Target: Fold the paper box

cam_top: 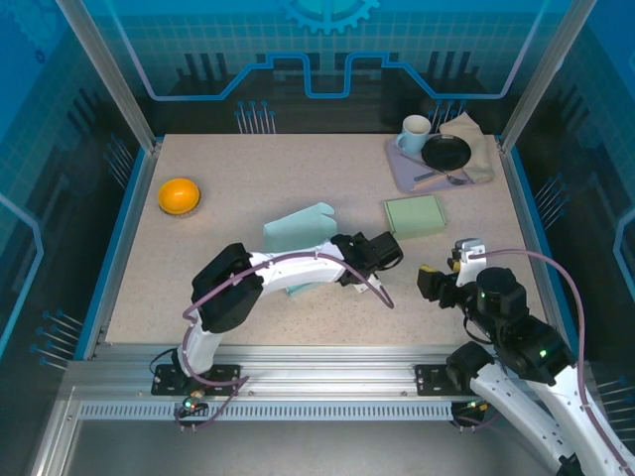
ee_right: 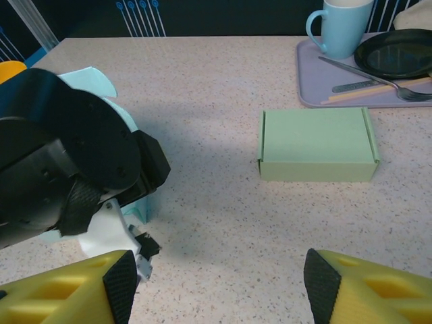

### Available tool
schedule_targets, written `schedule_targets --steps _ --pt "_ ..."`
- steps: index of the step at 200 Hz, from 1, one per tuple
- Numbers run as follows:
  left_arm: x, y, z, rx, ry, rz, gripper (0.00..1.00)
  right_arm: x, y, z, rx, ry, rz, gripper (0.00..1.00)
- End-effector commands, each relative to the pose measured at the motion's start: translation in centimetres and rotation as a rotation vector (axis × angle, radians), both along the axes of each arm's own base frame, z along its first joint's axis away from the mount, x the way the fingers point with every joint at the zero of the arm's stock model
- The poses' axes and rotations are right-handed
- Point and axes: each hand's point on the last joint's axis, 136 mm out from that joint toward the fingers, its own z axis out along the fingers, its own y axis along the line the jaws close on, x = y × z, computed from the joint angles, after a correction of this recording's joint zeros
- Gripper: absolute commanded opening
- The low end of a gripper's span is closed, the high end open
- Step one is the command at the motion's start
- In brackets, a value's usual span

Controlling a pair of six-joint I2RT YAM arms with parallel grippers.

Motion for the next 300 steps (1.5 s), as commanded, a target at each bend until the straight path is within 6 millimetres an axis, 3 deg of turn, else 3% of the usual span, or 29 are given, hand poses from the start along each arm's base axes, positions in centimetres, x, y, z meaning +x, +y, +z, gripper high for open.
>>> schedule_targets --steps 1,31,62,86,97,103,120,123,139,159,188,211,252,272,300 --pt "-1.6 -0.9 2.6 -0.136 0.030 0.058 0.60 -0.1 -1.1 -0.1 -0.033 0.004 -0.041 0.69" --pt "-2.7 -2.7 7.9 -0.505 0.083 0.275 0.59 -0.1 -1.3 1.2 -0.044 -0.010 -0.047 0.71" --pt "-4.5 -2.5 12.4 -0.883 0.139 0.456 0.58 0.9 0.2 1.6 -0.049 0.029 0.003 0.72" --pt "-5.1 0.1 14.7 -1.181 0.111 0.672 0.56 2.1 1.5 1.4 -0.070 0.082 0.038 0.72" --pt "-4.7 2.8 15.9 -1.369 0.068 0.885 0.55 2.7 2.8 0.5 -0.078 0.130 0.090 0.72" --pt "-4.6 4.7 16.2 -1.467 0.053 1.035 0.55 3.1 3.4 1.1 -0.070 0.139 0.106 0.71" --pt "-5.5 10.4 14.0 -1.676 0.056 1.504 0.52 4.1 5.3 -0.1 -0.072 0.215 0.168 0.70" --pt "-5.9 11.2 12.8 -1.694 0.065 1.591 0.53 4.3 5.6 -0.4 -0.072 0.226 0.175 0.70" --pt "-8.3 12.6 8.5 -1.783 0.199 1.823 0.58 5.5 7.6 -1.6 -0.052 0.275 0.234 0.69" --pt "-10.3 14.2 4.6 -1.882 0.290 2.055 0.63 7.0 9.9 -3.4 -0.059 0.334 0.283 0.66" --pt "-10.3 14.5 1.6 -2.000 0.379 2.194 0.65 8.6 13.3 -6.4 -0.129 0.348 0.344 0.66" --pt "-8.9 15.7 0.0 -2.038 0.306 2.254 0.65 10.1 15.6 -8.4 -0.111 0.360 0.369 0.66" --pt "-6.3 16.1 -1.6 -2.040 0.240 2.291 0.63 13.2 17.8 -12.3 -0.134 0.410 0.360 0.66" --pt "-5.7 16.3 -2.5 -1.994 0.168 2.310 0.63 13.9 19.1 -14.2 -0.128 0.441 0.390 0.65" --pt "-5.3 16.6 -3.8 -1.989 0.123 2.333 0.57 14.5 20.3 -16.3 -0.131 0.481 0.415 0.62"
